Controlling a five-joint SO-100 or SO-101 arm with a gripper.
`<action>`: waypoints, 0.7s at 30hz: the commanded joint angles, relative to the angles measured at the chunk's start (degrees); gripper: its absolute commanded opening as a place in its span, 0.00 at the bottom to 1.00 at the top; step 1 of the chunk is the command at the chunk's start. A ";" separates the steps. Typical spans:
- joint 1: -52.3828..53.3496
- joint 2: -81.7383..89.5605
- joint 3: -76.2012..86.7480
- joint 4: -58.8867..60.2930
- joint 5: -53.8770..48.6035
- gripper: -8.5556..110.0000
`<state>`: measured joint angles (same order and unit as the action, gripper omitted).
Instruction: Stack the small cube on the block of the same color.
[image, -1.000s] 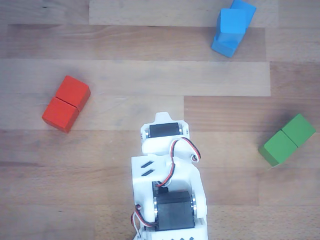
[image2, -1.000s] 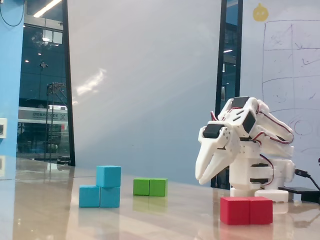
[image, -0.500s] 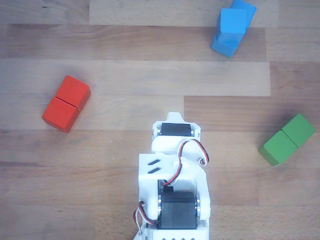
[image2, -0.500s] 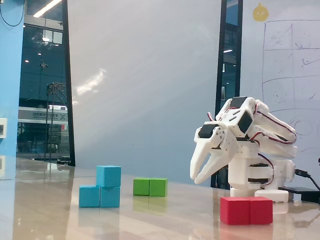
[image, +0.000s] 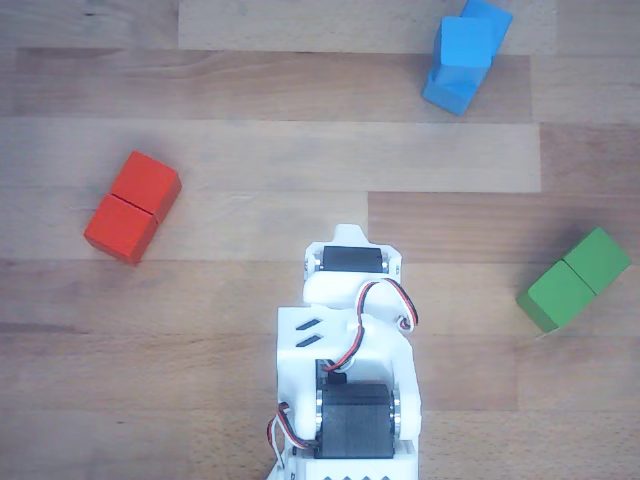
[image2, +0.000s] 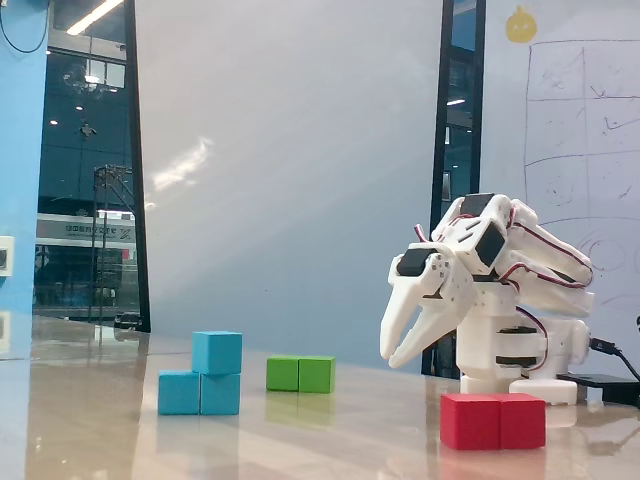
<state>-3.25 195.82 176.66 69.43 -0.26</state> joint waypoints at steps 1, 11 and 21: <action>0.53 1.93 -0.62 0.53 0.35 0.09; 1.05 1.85 -0.62 0.44 0.44 0.09; 1.14 1.85 -0.62 0.35 0.44 0.09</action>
<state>-2.72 195.82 176.66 69.43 -0.26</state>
